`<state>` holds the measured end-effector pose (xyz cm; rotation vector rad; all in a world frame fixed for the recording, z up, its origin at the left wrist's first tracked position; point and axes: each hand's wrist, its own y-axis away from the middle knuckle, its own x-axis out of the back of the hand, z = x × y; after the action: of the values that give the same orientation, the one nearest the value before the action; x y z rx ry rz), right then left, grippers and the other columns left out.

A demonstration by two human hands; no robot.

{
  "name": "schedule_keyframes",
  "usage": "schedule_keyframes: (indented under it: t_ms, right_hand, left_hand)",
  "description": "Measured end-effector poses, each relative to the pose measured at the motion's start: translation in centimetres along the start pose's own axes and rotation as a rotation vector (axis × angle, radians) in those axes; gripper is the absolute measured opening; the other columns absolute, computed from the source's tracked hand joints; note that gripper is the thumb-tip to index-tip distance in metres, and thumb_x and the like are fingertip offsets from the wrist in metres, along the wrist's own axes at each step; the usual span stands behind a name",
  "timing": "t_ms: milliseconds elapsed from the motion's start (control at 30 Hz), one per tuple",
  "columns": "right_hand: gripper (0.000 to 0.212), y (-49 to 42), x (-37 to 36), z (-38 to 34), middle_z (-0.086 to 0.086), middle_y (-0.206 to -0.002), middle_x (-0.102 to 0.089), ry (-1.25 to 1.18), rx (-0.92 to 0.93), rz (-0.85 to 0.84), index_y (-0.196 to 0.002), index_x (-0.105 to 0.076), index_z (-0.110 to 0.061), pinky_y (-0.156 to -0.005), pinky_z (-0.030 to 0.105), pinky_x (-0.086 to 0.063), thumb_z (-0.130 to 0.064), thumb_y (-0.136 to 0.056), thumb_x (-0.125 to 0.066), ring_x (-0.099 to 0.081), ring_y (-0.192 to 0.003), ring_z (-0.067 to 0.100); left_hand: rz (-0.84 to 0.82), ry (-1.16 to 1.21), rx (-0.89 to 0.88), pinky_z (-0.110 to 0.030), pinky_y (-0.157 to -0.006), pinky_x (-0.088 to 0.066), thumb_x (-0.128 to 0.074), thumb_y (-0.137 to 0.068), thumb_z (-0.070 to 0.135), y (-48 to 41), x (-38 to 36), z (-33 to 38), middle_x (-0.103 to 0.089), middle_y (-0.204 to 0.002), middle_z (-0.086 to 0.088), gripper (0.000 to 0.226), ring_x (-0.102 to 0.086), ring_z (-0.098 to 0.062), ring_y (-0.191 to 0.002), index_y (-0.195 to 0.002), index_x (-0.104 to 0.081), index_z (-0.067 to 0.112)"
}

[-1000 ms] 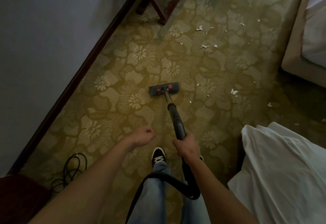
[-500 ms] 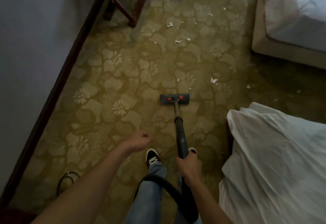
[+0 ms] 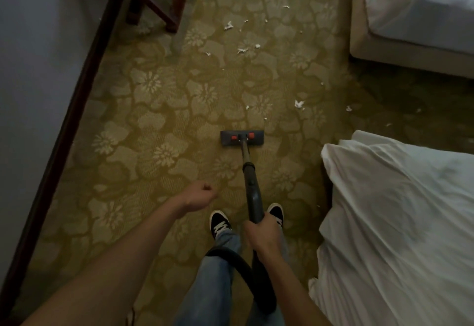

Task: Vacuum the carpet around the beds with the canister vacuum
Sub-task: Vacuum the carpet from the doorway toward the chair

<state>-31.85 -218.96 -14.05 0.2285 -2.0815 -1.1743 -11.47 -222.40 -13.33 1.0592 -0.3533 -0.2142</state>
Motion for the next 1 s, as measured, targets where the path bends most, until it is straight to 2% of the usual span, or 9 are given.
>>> schedule_keyframes:
  t_ms: [100,267,400,600,667,733,833,933,1000]
  right_hand:
    - [0.033,-0.8,0.5,-1.4,0.009,-0.094,-0.071,-0.025,-0.007,0.012,-0.114,-0.068,-0.010,-0.077,0.042,-0.063,-0.023,-0.083,-0.070,-0.072,-0.088,0.028]
    - [0.026,-3.3,1.9,-4.4,0.006,-0.090,-0.068,-0.049,0.014,0.030,-0.108,-0.066,-0.011,-0.073,0.041,-0.063,-0.023,-0.086,-0.070,-0.070,-0.081,0.024]
    - [0.021,-5.4,2.4,-7.4,0.009,-0.087,-0.069,-0.068,0.029,0.036,-0.100,-0.062,-0.012,-0.064,0.037,-0.060,-0.021,-0.084,-0.073,-0.070,-0.072,0.022]
    - [0.029,-8.7,3.2,-11.3,0.013,-0.092,-0.069,-0.095,0.052,0.007,-0.107,-0.059,-0.008,-0.076,0.046,-0.064,-0.020,-0.084,-0.071,-0.074,-0.082,0.031]
    - [0.028,-9.6,3.4,-12.2,0.012,-0.092,-0.067,-0.081,0.075,0.004,-0.107,-0.056,-0.009,-0.075,0.045,-0.065,-0.019,-0.086,-0.071,-0.074,-0.083,0.030]
    - [0.032,-10.4,3.6,-12.6,0.012,-0.097,-0.065,-0.073,0.078,0.003,-0.114,-0.054,-0.009,-0.070,0.040,-0.062,-0.018,-0.088,-0.070,-0.073,-0.085,0.029]
    - [0.035,-11.2,4.1,-12.6,0.011,-0.099,-0.062,-0.061,0.076,0.000,-0.118,-0.052,-0.009,-0.078,0.044,-0.064,-0.017,-0.089,-0.069,-0.070,-0.084,0.027]
    - [0.031,-11.7,5.2,-12.1,0.010,-0.096,-0.062,-0.030,0.074,0.038,-0.113,-0.052,-0.011,-0.078,0.044,-0.065,-0.019,-0.089,-0.070,-0.070,-0.079,0.025]
    - [0.029,-11.9,6.0,-11.7,0.011,-0.095,-0.065,-0.030,0.063,0.060,-0.110,-0.053,-0.011,-0.075,0.043,-0.065,-0.020,-0.088,-0.071,-0.072,-0.079,0.026]
  left_hand:
    - [0.004,0.004,-0.005,-0.034,-0.077,-0.045,-0.054,-0.102,0.021,-0.4,0.6,-0.1,-0.056,-0.094,-0.010,0.012,-0.054,-0.022,-0.087,-0.095,-0.059,0.012]
    - [0.007,0.031,-0.017,-0.034,-0.077,-0.047,-0.055,-0.101,0.020,-0.6,1.3,0.1,-0.055,-0.092,-0.010,0.012,-0.055,-0.022,-0.085,-0.094,-0.060,0.012]
    - [0.021,0.029,0.005,-0.037,-0.087,-0.052,-0.056,-0.101,0.023,-0.7,1.8,-0.1,-0.063,-0.095,-0.008,0.017,-0.062,-0.022,-0.091,-0.094,-0.064,0.011]
    - [0.045,0.042,0.015,-0.045,-0.095,-0.055,-0.056,-0.100,0.020,-0.9,2.7,-0.2,-0.060,-0.096,-0.011,0.021,-0.060,-0.022,-0.089,-0.102,-0.065,0.002]
    - [0.062,0.032,0.013,-0.043,-0.092,-0.056,-0.055,-0.101,0.020,-1.0,2.8,-0.4,-0.058,-0.093,-0.010,0.016,-0.059,-0.021,-0.088,-0.095,-0.063,0.007]
    - [0.070,0.028,0.027,-0.042,-0.092,-0.055,-0.055,-0.101,0.022,-1.0,2.9,-0.6,-0.058,-0.093,-0.009,0.016,-0.060,-0.021,-0.088,-0.096,-0.062,0.009]
    - [0.068,0.032,0.048,-0.042,-0.091,-0.055,-0.055,-0.100,0.023,-1.1,3.0,-0.8,-0.060,-0.095,-0.010,0.019,-0.061,-0.021,-0.088,-0.099,-0.064,0.006]
    - [0.073,0.016,0.047,-0.033,-0.077,-0.051,-0.054,-0.101,0.021,-1.0,2.7,-0.3,-0.059,-0.091,-0.010,0.015,-0.058,-0.021,-0.085,-0.093,-0.061,0.010]
    - [0.067,0.008,0.047,-0.029,-0.072,-0.048,-0.054,-0.102,0.022,-1.1,2.3,0.2,-0.057,-0.089,-0.010,0.017,-0.056,-0.020,-0.081,-0.089,-0.058,0.011]
